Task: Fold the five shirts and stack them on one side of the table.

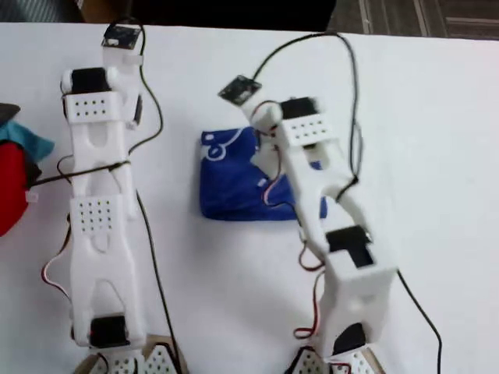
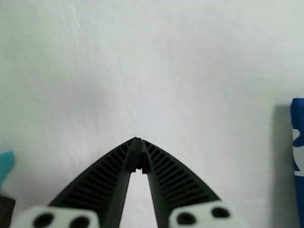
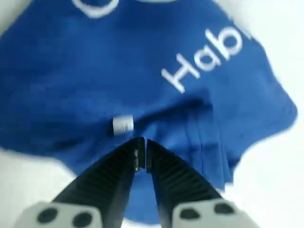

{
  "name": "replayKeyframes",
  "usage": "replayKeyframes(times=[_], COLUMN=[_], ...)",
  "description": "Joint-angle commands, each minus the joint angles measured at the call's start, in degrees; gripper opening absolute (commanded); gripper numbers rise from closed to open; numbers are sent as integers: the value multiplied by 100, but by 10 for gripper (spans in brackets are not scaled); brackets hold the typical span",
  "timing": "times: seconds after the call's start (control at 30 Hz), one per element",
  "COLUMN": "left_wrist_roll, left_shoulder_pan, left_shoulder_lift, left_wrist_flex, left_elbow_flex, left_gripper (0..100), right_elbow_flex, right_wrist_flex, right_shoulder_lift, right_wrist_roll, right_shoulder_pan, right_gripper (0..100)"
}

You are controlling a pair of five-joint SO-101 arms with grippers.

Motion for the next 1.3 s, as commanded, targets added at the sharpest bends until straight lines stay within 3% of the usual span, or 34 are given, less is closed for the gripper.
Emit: replayKeyframes(times=[0.0, 0.27, 0.67, 0.93, 1.27], left_wrist_roll=[9, 0, 9, 9, 0], left_shoulder_pan=[-26, -53, -9, -26, -18], left_shoulder_lift=[-62, -62, -62, -62, -62], left_wrist_flex=[0, 18, -26, -26, -35], left_elbow_flex=[-13, -13, -13, -13, -13], left_gripper=[28, 28, 28, 28, 28], right_elbow_flex=[-633, -1881, -2716, -1996, 9], right_wrist_flex=[-321, 330, 2009, 2211, 2202], right_shoulder_lift=[435, 1534, 1569, 1244, -567], right_wrist_roll=[-211, -229, -9, 246, 273], right_shoulder_pan=[-189, 13, 347, 356, 356], right_gripper=[20, 20, 20, 20, 20])
